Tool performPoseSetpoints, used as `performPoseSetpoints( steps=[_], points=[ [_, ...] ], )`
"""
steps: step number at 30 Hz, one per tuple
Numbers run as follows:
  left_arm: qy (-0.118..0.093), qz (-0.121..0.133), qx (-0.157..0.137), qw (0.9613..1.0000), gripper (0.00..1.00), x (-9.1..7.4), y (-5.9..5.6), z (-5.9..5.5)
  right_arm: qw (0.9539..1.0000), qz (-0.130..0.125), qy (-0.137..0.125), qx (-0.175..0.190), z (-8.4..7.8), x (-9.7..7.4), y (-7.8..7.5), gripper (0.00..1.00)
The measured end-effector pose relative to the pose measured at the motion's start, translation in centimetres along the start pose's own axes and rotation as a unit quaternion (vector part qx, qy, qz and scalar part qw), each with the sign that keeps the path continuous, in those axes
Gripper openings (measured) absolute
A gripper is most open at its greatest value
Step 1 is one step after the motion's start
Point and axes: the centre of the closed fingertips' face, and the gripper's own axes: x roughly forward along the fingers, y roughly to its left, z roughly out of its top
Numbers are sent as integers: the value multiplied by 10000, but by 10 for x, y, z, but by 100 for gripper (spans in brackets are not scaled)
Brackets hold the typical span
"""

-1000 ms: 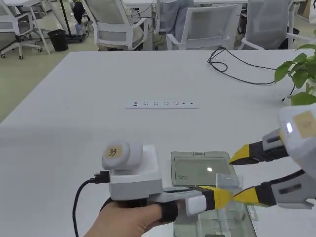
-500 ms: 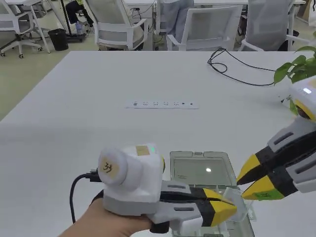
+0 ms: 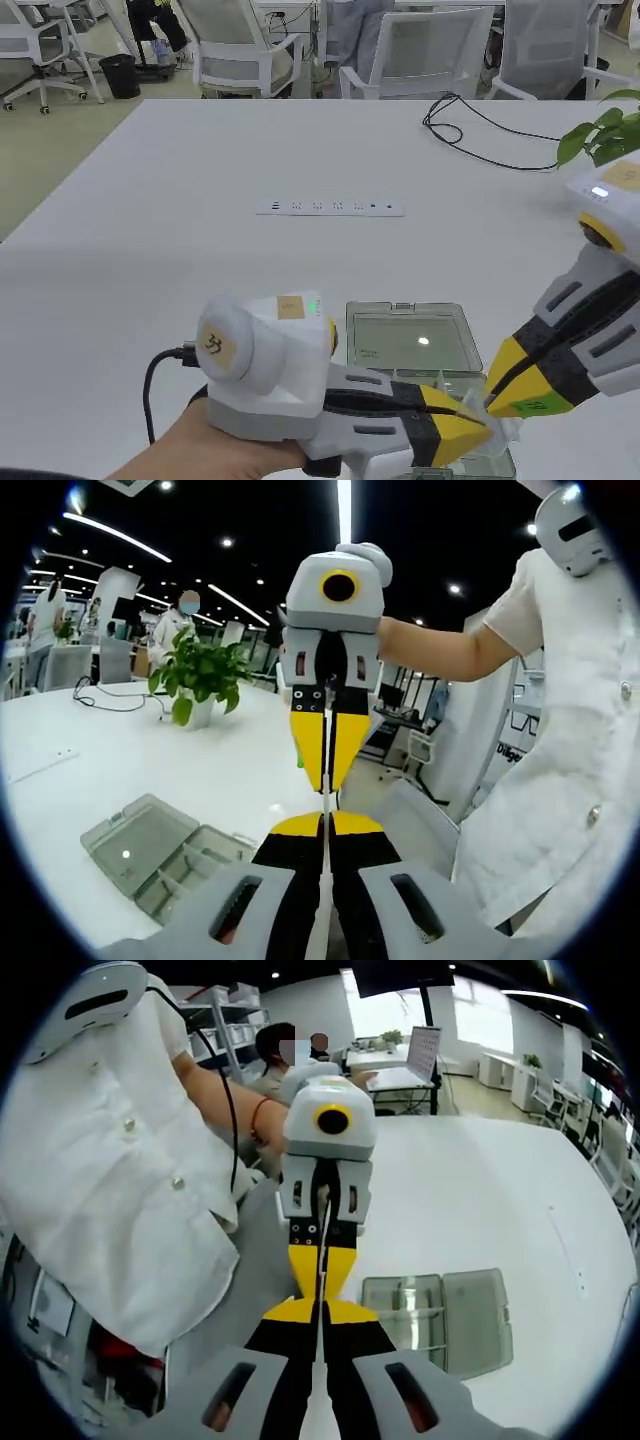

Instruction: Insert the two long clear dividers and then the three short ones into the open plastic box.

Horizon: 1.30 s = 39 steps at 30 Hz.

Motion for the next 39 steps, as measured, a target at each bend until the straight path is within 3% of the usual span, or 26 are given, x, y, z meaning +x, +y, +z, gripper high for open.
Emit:
performPoseSetpoints(
  steps=[18,28,39],
  points=[
    [121,157,-1,9998,1,-3,3,-7,9999,-87,-33,-56,-1,2,-3,3],
    [119,529,-149,9984,20,-15,14,-15,9994,-311,-136,-62,1,-2,-12,3],
    [146,1199,-16,9927,49,-38,39,-22,9982,-581,-127,8,-4,-2,-25,3]
  ],
)
